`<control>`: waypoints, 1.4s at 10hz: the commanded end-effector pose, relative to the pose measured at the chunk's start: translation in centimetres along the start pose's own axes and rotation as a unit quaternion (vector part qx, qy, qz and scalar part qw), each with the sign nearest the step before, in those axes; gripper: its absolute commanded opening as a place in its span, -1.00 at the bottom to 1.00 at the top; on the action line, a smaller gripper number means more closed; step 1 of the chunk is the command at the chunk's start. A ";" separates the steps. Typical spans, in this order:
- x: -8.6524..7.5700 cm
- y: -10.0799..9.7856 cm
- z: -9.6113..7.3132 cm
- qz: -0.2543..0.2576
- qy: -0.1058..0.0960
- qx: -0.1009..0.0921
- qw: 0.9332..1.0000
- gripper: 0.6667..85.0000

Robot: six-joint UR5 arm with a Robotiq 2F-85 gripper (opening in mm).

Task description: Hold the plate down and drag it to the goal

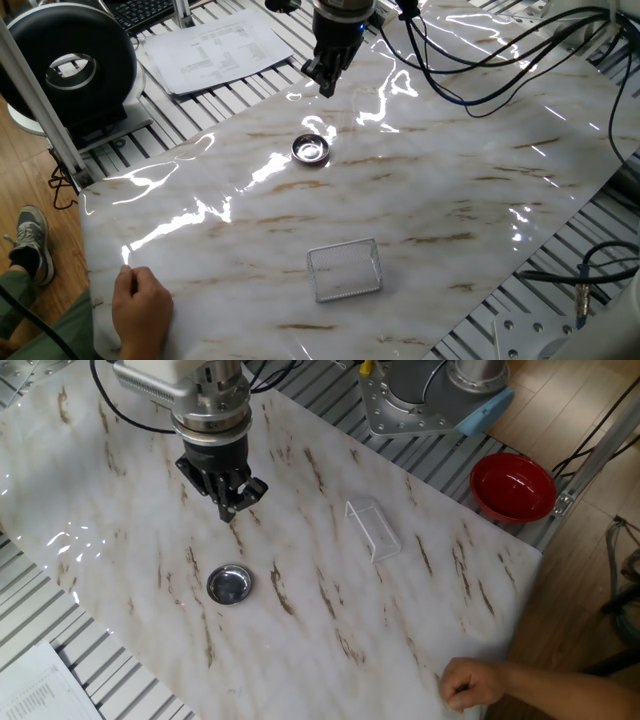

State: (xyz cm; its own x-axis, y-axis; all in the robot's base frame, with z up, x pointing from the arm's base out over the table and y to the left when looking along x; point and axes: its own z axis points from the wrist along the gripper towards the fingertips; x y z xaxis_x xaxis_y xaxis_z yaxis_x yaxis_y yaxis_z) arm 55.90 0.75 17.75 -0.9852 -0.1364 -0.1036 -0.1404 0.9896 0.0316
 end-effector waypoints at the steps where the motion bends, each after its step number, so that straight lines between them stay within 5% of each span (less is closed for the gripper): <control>1: -0.5 0.2 -0.1 0.038 -0.008 -0.006 0.999 -0.98; 3: -1.2 -0.8 -0.2 0.029 -0.023 0.013 0.999 -0.98; 5: -0.9 0.2 0.1 -0.004 -0.009 -0.005 1.000 -0.98; 8: -5.5 -1.0 4.0 -0.048 0.007 -0.013 0.999 -0.98; 11: -8.2 -0.1 7.4 -0.057 -0.006 -0.016 0.998 -0.98; 12: -7.9 0.1 7.4 -0.058 -0.002 -0.019 0.998 -0.98; 14: -5.9 -1.1 7.3 -0.028 0.040 0.003 0.999 -0.98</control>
State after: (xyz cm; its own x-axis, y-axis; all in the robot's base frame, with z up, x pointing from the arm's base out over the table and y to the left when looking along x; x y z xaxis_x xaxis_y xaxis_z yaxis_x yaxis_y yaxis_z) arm 63.03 1.15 11.83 -0.9714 -0.2253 -0.0756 -0.2280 0.9732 0.0289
